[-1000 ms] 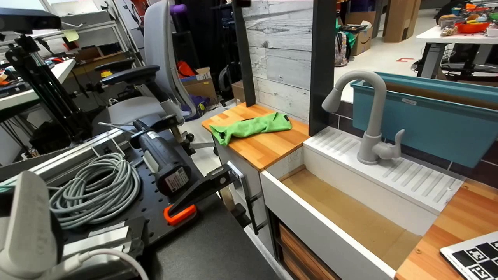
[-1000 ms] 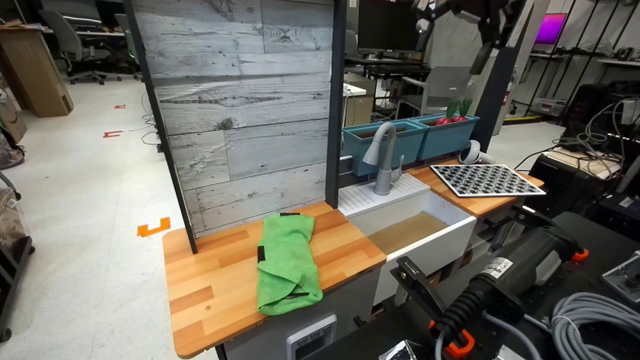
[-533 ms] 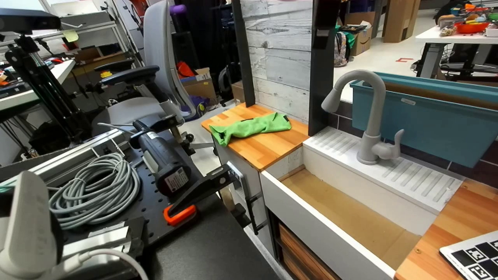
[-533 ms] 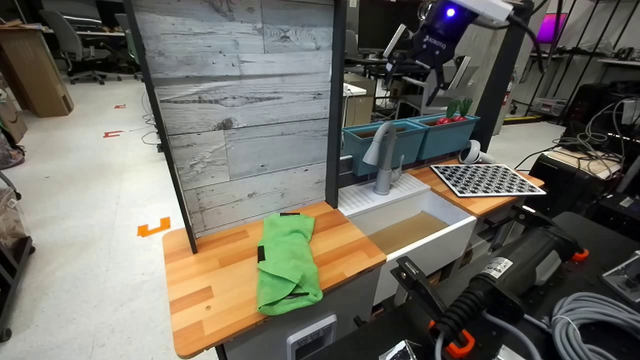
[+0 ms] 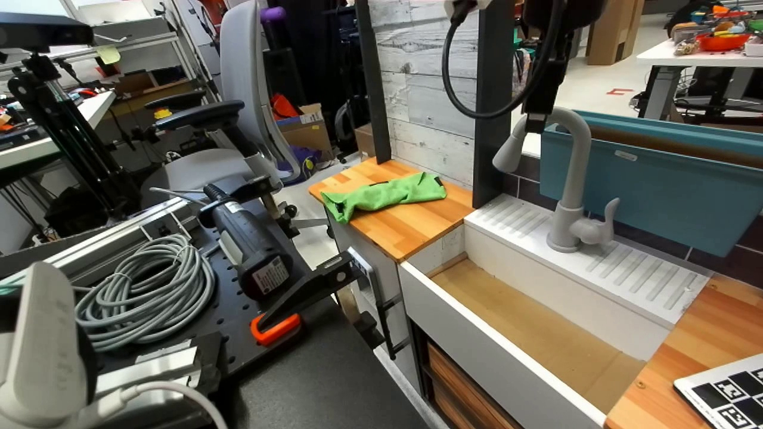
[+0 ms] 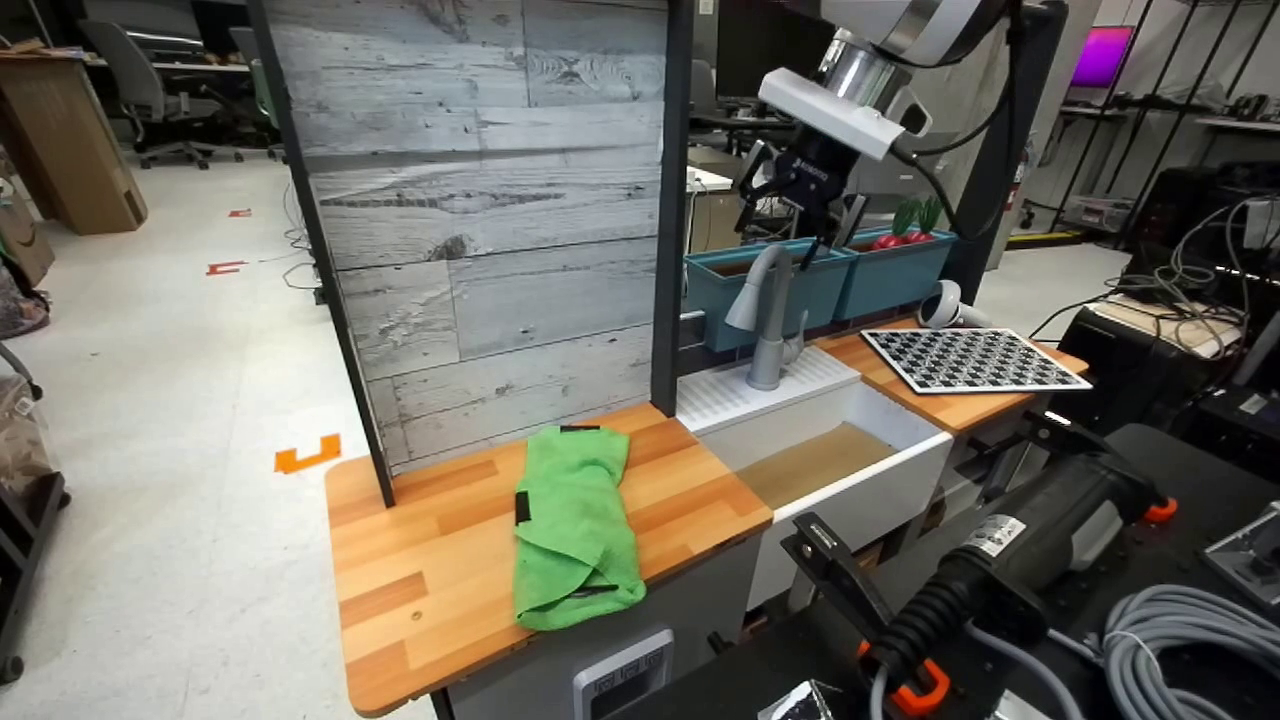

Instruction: Center the faucet

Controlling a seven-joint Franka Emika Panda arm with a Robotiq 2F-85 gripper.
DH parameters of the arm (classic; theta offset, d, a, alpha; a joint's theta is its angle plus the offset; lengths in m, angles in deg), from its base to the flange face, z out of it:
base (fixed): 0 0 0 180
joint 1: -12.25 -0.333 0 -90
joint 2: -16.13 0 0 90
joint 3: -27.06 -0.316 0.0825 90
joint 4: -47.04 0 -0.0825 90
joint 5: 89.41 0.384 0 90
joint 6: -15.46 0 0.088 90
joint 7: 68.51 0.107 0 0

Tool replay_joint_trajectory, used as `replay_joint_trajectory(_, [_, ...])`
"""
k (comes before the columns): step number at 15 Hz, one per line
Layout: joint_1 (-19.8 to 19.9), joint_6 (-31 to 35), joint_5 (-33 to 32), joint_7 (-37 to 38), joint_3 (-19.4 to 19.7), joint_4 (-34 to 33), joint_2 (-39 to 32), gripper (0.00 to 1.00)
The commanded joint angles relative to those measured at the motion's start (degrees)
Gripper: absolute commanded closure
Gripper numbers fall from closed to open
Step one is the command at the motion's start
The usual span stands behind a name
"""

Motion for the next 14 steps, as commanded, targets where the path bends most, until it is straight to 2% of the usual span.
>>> replay_joint_trajectory(1, [0.3,0.3,-0.9,3.5,-0.7,-5.2,-4.4,0.01])
replay_joint_trajectory(2, [0.1,-0.5,-1.6,4.0,-0.5,-5.8,-4.9,0.25])
replay_joint_trajectory(3, [0.0,-1.5,-2.3,4.2,-0.5,-5.9,-5.0,0.25])
replay_joint_trajectory(4, [0.1,-2.6,-2.8,4.2,-0.6,-5.9,-5.1,0.30])
replay_joint_trajectory(12, [0.4,-8.8,-5.2,4.1,-1.0,-5.5,-4.5,0.93])
replay_joint_trajectory(13, [0.1,-9.1,-6.1,4.4,-0.5,-5.4,-4.4,0.98])
replay_joint_trajectory(14, [-0.1,-9.2,-7.1,4.5,0.0,-5.3,-4.1,0.94])
